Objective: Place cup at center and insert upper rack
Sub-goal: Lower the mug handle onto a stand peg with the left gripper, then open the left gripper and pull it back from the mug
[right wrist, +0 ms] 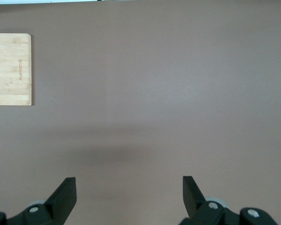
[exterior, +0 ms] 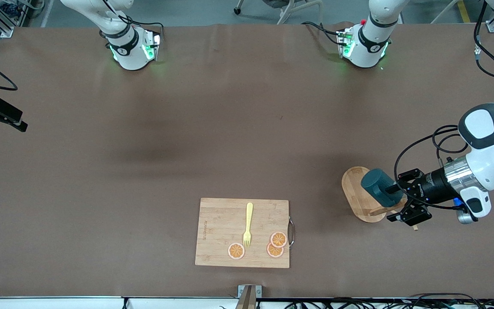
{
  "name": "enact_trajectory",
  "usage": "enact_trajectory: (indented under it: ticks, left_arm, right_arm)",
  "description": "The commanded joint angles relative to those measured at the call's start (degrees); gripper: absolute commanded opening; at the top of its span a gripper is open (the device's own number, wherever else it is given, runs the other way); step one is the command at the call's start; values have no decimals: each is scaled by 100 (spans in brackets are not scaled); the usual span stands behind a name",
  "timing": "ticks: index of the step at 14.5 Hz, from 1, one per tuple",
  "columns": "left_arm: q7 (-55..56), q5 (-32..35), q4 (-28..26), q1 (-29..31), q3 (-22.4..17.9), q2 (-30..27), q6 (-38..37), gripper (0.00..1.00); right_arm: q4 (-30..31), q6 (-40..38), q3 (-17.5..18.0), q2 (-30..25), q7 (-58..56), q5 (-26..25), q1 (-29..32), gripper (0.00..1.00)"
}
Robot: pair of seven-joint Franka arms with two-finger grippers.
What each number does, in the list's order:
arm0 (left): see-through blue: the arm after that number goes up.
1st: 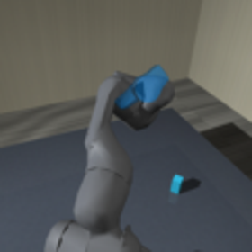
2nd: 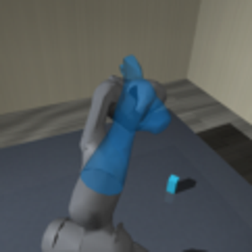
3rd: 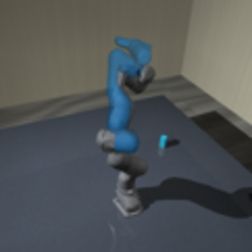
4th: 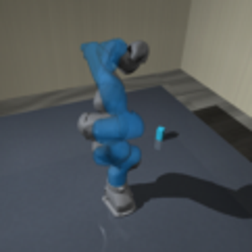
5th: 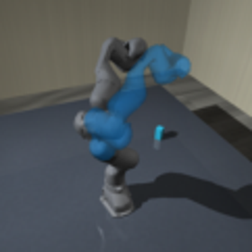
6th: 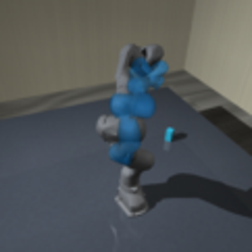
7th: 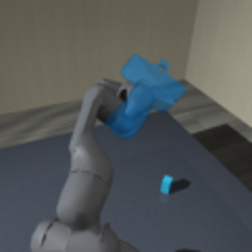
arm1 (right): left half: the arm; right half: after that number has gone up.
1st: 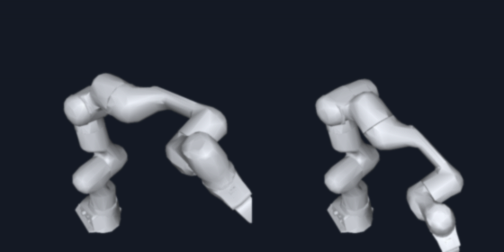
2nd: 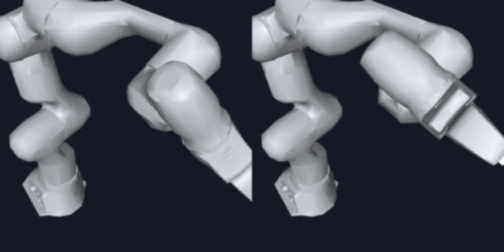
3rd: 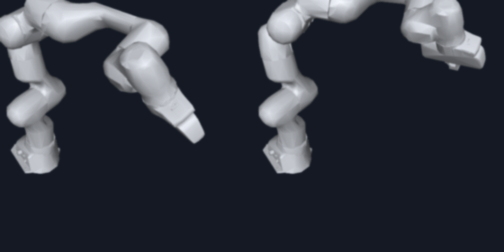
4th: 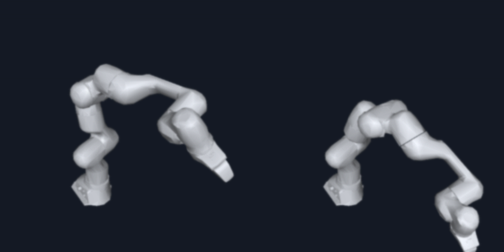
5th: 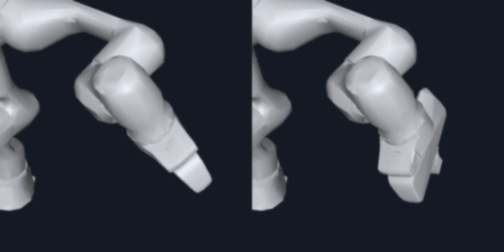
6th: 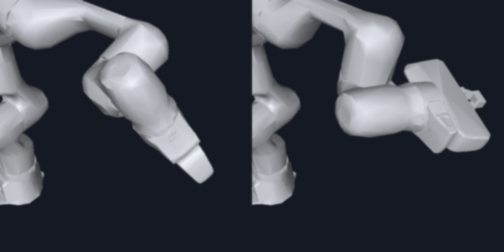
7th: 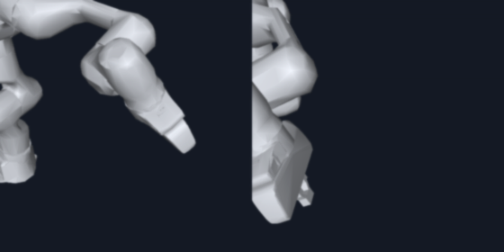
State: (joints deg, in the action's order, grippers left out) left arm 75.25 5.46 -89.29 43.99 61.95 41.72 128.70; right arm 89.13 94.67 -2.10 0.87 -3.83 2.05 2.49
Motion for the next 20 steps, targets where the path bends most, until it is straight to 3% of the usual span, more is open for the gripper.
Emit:
enact_trajectory:
  ticks: [1, 8, 13, 20]
  left_arm:
    - [-80, -19, 26, -31, -43, -277, -56, 100]
    - [-89, -19, -1, 31, -25, -857, -126, 100]
    - [-229, 745, -27, 57, -17, -1402, -784, 99]
    - [-3398, 729, 8, 365, -78, -2088, -2435, 100]
  right_arm:
    - [-18, -28, -9, 1, 31, -91, -64, 100]
    - [-18, -10, -9, 10, 31, -109, -64, 100]
    - [-18, 7, -9, 10, 40, -109, -73, 100]
    - [-18, 7, -9, 10, 40, -109, -47, 100]
